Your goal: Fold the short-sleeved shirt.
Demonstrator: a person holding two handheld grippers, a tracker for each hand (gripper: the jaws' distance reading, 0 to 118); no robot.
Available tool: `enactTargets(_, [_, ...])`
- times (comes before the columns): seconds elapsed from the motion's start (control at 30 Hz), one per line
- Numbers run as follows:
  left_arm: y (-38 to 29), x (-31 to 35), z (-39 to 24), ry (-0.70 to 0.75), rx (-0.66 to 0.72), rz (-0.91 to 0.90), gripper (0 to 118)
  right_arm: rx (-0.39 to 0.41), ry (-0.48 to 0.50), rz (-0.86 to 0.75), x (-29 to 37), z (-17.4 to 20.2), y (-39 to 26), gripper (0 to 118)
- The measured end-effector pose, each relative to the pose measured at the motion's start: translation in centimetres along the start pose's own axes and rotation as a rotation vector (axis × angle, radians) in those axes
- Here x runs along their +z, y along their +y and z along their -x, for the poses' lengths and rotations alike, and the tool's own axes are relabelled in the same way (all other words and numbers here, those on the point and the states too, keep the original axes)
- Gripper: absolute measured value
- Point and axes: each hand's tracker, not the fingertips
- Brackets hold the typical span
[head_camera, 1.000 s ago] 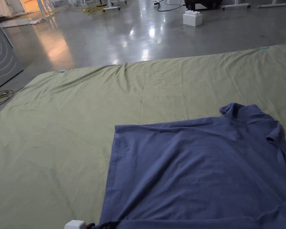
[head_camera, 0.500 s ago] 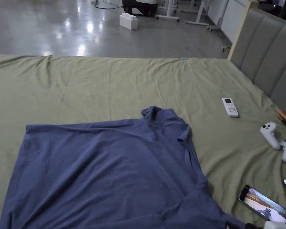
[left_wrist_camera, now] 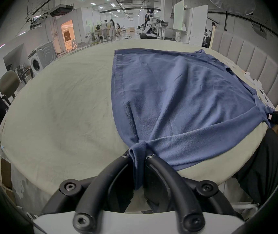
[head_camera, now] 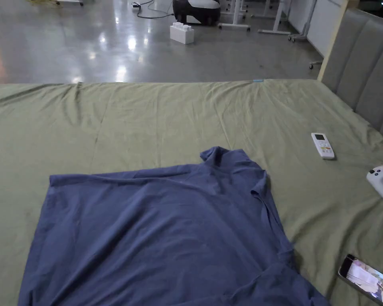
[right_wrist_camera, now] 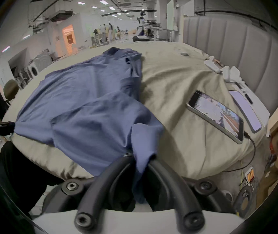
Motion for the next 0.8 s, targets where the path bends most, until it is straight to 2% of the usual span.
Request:
enactTargets(0.07, [-0.2, 0.7, 0.3, -0.007, 0.054, -0.029, 9, -0.008, -0.01, -0.017, 0.3, -0.1, 0.1, 5])
enactTargets(0.13, [0.0, 1.9, 0.6, -0.024, 0.106, -0.056, 9, -0.063, 0.002, -0.059, 1.6, -0.2, 0.4, 5])
enactTargets(0.27, [1.0, 4.6, 0.7, -0.032, 0.104, -0.132, 9, -0.099, 0.023, -0.151, 4.7, -0.3, 2.0, 5])
enactTargets(0.43, [4.6, 6.0, 0.9, -0.082, 0.106, -0.198, 9, -0.103, 0.082, -0.217, 5.3, 0.2, 6.8, 5])
enactTargets(0.63, [10.7, 1.9, 2.9, -0.071, 0.141, -0.179, 9, -0.167, 0.079, -0.222, 0.3, -0.8, 16.1, 5])
enactTargets(0.8, [15.4, -4.6, 4.7, -0.057, 0.204, -0.063, 9, -0.18, 0.06, -0.074, -7.7, -0.3, 21.3, 5])
